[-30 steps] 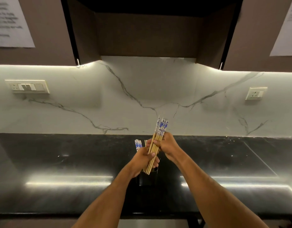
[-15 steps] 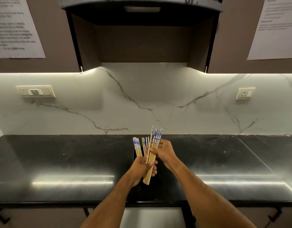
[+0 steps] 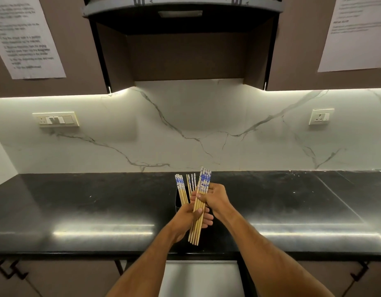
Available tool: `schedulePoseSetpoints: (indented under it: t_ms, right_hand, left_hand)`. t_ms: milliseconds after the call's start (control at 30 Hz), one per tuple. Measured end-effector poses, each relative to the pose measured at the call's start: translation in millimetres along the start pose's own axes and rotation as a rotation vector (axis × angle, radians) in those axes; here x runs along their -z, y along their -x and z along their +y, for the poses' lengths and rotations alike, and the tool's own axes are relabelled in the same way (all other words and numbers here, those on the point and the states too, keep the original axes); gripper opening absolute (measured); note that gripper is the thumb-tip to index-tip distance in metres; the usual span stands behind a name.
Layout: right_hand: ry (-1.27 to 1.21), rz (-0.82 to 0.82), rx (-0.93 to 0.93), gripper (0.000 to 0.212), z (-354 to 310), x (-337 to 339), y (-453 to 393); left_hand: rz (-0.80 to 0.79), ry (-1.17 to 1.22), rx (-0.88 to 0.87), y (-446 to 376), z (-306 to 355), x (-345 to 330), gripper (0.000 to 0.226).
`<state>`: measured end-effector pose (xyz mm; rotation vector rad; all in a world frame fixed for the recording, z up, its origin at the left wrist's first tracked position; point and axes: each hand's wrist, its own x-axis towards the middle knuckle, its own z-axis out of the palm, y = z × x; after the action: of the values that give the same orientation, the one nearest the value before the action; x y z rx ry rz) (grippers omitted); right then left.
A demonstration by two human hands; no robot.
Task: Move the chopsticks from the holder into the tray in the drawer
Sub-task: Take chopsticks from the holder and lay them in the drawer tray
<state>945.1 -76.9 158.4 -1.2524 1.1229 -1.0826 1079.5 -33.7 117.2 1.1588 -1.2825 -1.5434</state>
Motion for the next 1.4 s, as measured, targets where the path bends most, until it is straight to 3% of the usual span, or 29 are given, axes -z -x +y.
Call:
schedulePoseSetpoints:
  t_ms: [67, 233, 333, 733, 933, 1167, 1400]
  right_hand:
    - [0.027, -0.067, 0.052, 0.016, -3.6, 0.2, 3.3]
    - [-0.027, -0.152, 0.236, 0.08, -17.3, 6.0, 2.9]
    - [0.024, -0.186, 0.308, 0.092, -24.8, 8.5, 0.3]
    - [0.024, -0.132, 0.323, 0.069, -16.6, -7.7, 7.6]
    - [0.025, -0.127, 0.299, 0.086, -15.6, -8.8, 7.2]
    - [0.023, -0.09, 0.295, 0.064, -12.8, -5.2, 11.0]
    - [0.05, -0.07, 0.315, 0.068, -15.6, -4.7, 16.2]
  left_hand:
    - [0.016, -0.025, -0.002, 1.1, 0.9, 0.6, 0.028]
    - [-0.025, -0.062, 0.019, 11.0, 8.3, 14.0, 0.025]
    - [-0.085, -0.051, 0.037, 17.8, 9.6, 21.7, 0.026]
    - [-0.197, -0.018, 0.045, 28.3, 8.5, 47.5, 0.029]
    - [-0.195, -0.044, 0.035, 26.5, 7.3, 45.7, 0.027]
    - [-0.216, -0.065, 0.051, 27.0, 9.2, 43.4, 0.026]
    - [-0.226, -0.088, 0.058, 28.4, 11.8, 42.4, 0.025]
